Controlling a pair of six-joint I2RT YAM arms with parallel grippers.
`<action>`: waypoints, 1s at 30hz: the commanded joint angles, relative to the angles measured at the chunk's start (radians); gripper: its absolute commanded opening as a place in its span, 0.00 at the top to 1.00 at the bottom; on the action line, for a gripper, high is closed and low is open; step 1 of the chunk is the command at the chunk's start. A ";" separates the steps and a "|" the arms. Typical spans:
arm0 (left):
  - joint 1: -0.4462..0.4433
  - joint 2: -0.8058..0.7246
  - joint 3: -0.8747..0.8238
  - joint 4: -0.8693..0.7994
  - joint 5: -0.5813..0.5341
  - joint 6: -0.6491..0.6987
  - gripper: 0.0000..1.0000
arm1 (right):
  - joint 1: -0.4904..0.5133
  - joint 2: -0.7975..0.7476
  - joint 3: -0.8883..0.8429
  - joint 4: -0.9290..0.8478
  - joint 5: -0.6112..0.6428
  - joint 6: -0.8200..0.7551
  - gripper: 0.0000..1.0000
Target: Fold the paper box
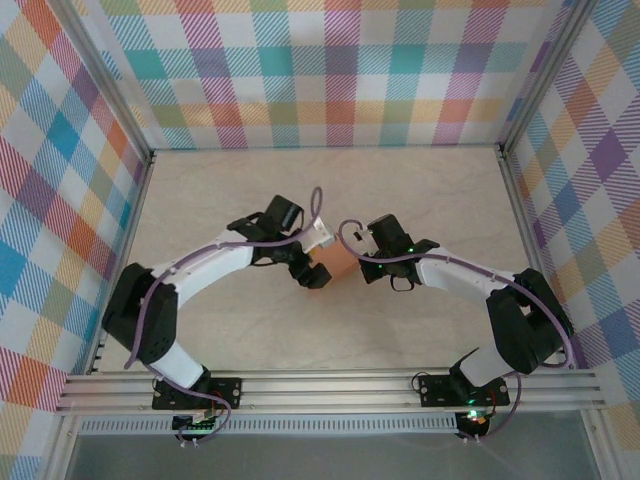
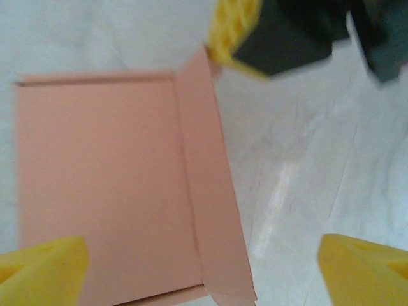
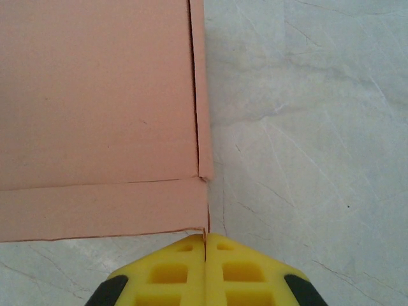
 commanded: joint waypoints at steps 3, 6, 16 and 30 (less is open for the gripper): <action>0.111 -0.060 -0.069 0.202 -0.034 -0.260 0.03 | 0.001 0.012 -0.012 0.023 0.001 0.004 1.00; 0.164 -0.022 -0.079 0.213 -0.068 -0.367 0.09 | 0.001 0.015 -0.012 0.028 -0.002 0.004 1.00; 0.200 0.245 0.041 0.074 -0.028 -0.446 0.37 | -0.003 0.015 -0.039 0.085 -0.025 0.016 1.00; 0.267 0.423 0.109 0.019 0.151 -0.405 0.65 | -0.009 -0.005 -0.049 0.118 -0.076 0.005 1.00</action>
